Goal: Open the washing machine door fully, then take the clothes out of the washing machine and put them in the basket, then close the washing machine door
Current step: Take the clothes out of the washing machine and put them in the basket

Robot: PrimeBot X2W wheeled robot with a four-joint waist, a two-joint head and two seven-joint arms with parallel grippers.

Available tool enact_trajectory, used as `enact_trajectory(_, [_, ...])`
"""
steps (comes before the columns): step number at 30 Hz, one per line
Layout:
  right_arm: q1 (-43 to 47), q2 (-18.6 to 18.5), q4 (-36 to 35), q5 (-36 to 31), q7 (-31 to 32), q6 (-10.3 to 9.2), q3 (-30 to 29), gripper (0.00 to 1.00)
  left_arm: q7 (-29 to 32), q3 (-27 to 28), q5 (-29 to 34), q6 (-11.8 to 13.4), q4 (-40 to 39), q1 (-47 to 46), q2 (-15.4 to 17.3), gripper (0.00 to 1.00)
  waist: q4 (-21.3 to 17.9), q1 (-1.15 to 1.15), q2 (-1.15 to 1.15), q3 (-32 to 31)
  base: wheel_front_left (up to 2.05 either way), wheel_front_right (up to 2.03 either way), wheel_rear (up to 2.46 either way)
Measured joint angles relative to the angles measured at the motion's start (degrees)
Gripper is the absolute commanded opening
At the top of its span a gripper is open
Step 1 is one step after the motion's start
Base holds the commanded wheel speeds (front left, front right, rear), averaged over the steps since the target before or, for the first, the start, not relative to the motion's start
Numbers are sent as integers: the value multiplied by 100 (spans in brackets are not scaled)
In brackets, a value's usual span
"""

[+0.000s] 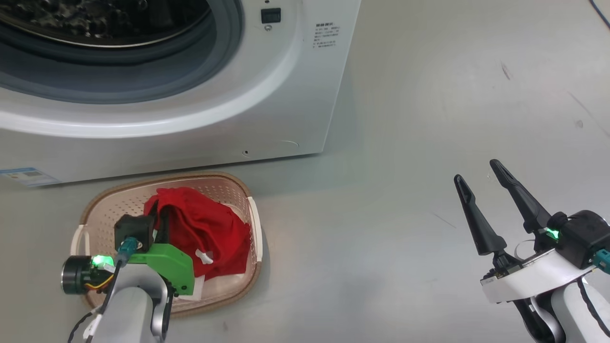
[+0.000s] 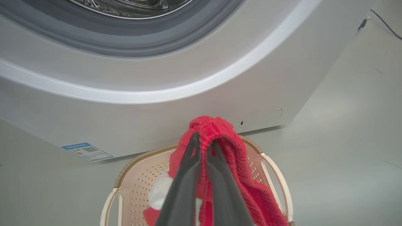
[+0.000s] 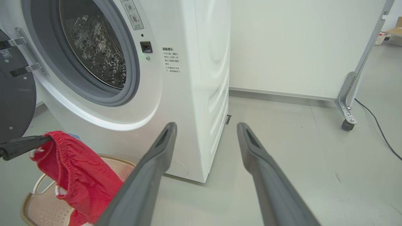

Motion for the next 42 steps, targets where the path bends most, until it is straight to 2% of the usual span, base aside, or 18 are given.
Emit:
enact_trajectory(5, [-72,-65,-1,42,0,0,-8,100,51,209,-2,97,447,-165,0,0,-127,0,0,231,0,0,0])
enact_trajectory(12, [-162,-121,-12,149,0,0,-149,100,102,747,-398,189,1043,-247,-1,0,-314,0,0,462,0,0,0])
enact_trajectory(18, [-163,-162,-19,153,0,0,-249,100,32,1096,-667,237,1415,-411,-7,0,-327,0,0,591,0,0,0])
enact_trajectory(24, [-173,-231,-21,153,0,1,-248,100,25,1060,-728,237,1673,-614,-14,0,-261,0,0,614,0,0,0])
enact_trajectory(25, [-193,-233,-21,153,0,1,-220,100,29,1056,-800,237,1739,-638,-10,12,-251,0,0,616,0,0,0])
enact_trajectory(26, [-218,-233,-21,153,0,1,-194,100,57,1018,-879,237,1815,-647,-9,48,-244,0,0,615,0,0,0])
enact_trajectory(27, [-233,-233,-24,153,0,1,-182,100,58,959,-927,237,1885,-647,-9,100,-239,0,0,612,0,0,0])
enact_trajectory(33, [-246,-232,-24,153,0,1,-127,100,43,866,-1193,237,2113,-732,-18,100,-215,0,0,577,0,0,0])
enact_trajectory(42, [-248,-185,58,153,0,1,-97,100,-230,643,-1114,149,2323,-898,-18,100,-156,0,0,388,0,0,0])
